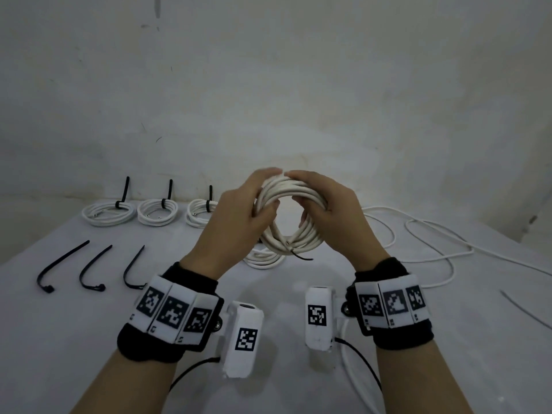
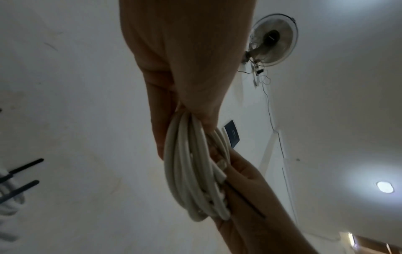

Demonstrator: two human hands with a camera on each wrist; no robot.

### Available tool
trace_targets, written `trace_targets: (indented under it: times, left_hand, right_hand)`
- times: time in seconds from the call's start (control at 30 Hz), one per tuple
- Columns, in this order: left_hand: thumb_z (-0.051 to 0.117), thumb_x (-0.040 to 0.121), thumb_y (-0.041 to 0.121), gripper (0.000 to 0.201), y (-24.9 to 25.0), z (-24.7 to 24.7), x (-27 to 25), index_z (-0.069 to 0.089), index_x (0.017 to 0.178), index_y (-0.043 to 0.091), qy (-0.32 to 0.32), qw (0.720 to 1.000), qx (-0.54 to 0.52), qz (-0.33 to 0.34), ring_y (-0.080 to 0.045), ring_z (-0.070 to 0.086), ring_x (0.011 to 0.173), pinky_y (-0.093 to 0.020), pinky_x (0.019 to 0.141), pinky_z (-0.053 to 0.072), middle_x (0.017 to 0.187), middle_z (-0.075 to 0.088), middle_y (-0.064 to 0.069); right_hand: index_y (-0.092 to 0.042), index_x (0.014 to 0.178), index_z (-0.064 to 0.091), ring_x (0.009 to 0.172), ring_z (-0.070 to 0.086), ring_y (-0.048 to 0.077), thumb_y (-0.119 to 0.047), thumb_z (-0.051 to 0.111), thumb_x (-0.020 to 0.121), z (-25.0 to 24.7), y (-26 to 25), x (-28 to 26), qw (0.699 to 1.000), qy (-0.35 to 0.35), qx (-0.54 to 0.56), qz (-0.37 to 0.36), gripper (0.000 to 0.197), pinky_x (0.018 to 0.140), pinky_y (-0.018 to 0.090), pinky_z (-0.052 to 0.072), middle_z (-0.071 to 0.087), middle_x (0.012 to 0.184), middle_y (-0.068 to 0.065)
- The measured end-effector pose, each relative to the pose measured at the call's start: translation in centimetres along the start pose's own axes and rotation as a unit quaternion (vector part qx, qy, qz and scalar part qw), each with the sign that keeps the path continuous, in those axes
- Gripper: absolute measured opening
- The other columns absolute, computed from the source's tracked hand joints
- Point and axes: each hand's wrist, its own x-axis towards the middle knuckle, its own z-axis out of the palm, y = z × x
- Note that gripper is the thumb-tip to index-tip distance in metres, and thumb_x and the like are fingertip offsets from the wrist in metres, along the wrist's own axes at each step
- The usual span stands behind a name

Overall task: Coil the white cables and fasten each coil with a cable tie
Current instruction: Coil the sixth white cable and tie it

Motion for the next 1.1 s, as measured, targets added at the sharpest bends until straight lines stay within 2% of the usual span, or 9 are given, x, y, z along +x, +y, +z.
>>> trace_targets:
  times: [0.23, 0.4, 0.5, 0.63, 0.73, 0.83, 0.93, 1.03, 1.1]
  left_hand:
    - [0.047, 0.094, 0.002, 0.034, -0.2, 0.2, 0.2, 0.054, 0.121, 0.020, 0.002, 0.998, -0.061, 0.012, -0.012, 0.060, 0.084, -0.019, 0.073, 0.048, 0.104, 0.064, -0.002]
    - [0.044, 0.099, 0.014, 0.025, -0.4, 0.1, 0.2, 0.050, 0.123, 0.018, 0.022, 0.991, -0.128, -0.043, -0.005, 0.058, 0.060, -0.018, 0.061, 0.050, 0.079, 0.059, 0.001]
    - [0.042, 0.100, 0.017, 0.025, -0.7, 0.2, 0.1, 0.048, 0.124, 0.017, 0.047, 0.989, -0.122, -0.070, -0.001, 0.054, 0.059, -0.017, 0.061, 0.047, 0.077, 0.056, 0.006]
    - [0.040, 0.100, 0.017, 0.026, -0.9, -0.1, -0.3, 0.048, 0.125, 0.012, 0.057, 0.989, -0.109, -0.084, -0.004, 0.056, 0.071, -0.018, 0.068, 0.047, 0.097, 0.061, -0.003]
    - [0.037, 0.102, 0.025, 0.028, -1.2, -0.7, -0.8, 0.052, 0.122, 0.013, -0.001, 0.983, -0.134, -0.129, -0.008, 0.059, 0.082, -0.018, 0.073, 0.050, 0.104, 0.061, -0.012]
    - [0.029, 0.100, 0.043, 0.042, -3.0, -3.4, -0.7, 0.058, 0.112, 0.014, -0.031, 0.946, -0.170, -0.273, -0.014, 0.058, 0.080, -0.026, 0.072, 0.053, 0.091, 0.059, -0.007]
    - [0.037, 0.100, 0.038, 0.042, -8.0, -7.4, -0.6, 0.061, 0.101, 0.005, -0.041, 0.927, 0.099, -0.358, -0.027, 0.058, 0.086, -0.032, 0.074, 0.044, 0.090, 0.061, -0.017]
    - [0.048, 0.096, 0.034, 0.044, -12.7, -9.8, -1.4, 0.055, 0.119, -0.003, -0.144, 0.823, 0.352, -0.422, -0.033, 0.055, 0.114, -0.037, 0.092, 0.043, 0.124, 0.058, -0.019]
    - [0.052, 0.094, 0.026, 0.036, -14.3, -10.1, -2.4, 0.055, 0.120, 0.001, -0.198, 0.777, 0.427, -0.418, -0.030, 0.054, 0.117, -0.035, 0.094, 0.044, 0.128, 0.056, -0.014]
  right_hand:
    - [-0.009, 0.115, 0.062, 0.066, 0.063, 0.007, -0.013, 0.069, 0.082, 0.4, 0.0, -0.1, 0.980, 0.000, 0.197, 0.041, 0.033, 0.063, 0.022, 0.050, 0.067, 0.082, -0.007]
    - [-0.005, 0.090, 0.052, 0.049, 0.052, 0.014, -0.049, 0.053, 0.082, 2.8, -0.8, -0.2, 0.874, 0.033, 0.447, 0.185, 0.044, 0.051, 0.029, 0.049, 0.050, 0.060, 0.001]
    - [-0.007, 0.085, 0.052, 0.048, 0.047, 0.013, -0.052, 0.052, 0.080, 3.9, -1.1, 0.0, 0.854, 0.038, 0.468, 0.223, 0.045, 0.056, 0.032, 0.044, 0.044, 0.058, 0.001]
    - [0.011, 0.092, 0.058, 0.047, 0.043, 0.012, -0.054, 0.058, 0.076, 5.5, -1.8, -0.2, 0.887, 0.105, 0.382, 0.238, 0.067, 0.052, 0.029, 0.041, 0.041, 0.051, -0.002]
    - [0.002, 0.083, 0.063, 0.044, 0.038, 0.012, -0.045, 0.060, 0.086, 6.3, -1.5, -0.5, 0.868, 0.132, 0.388, 0.282, 0.047, 0.047, 0.028, 0.038, 0.038, 0.046, -0.003]
    - [0.000, 0.080, 0.063, 0.041, 0.034, 0.011, -0.040, 0.061, 0.088, 6.5, -1.1, -0.4, 0.840, 0.137, 0.416, 0.320, 0.042, 0.045, 0.027, 0.035, 0.033, 0.048, -0.001]
    - [-0.002, 0.079, 0.063, 0.040, 0.033, 0.010, -0.039, 0.060, 0.089, 6.3, -1.2, -0.4, 0.832, 0.136, 0.431, 0.320, 0.038, 0.040, 0.024, 0.036, 0.030, 0.051, 0.000]
    - [-0.001, 0.080, 0.063, 0.039, 0.034, 0.010, -0.040, 0.060, 0.089, 6.4, -1.5, -0.3, 0.843, 0.127, 0.419, 0.312, 0.040, 0.040, 0.023, 0.036, 0.031, 0.047, -0.002]
    - [0.000, 0.080, 0.063, 0.037, 0.035, 0.010, -0.039, 0.060, 0.089, 6.5, -1.7, -0.3, 0.848, 0.121, 0.414, 0.309, 0.040, 0.039, 0.022, 0.037, 0.032, 0.047, -0.002]
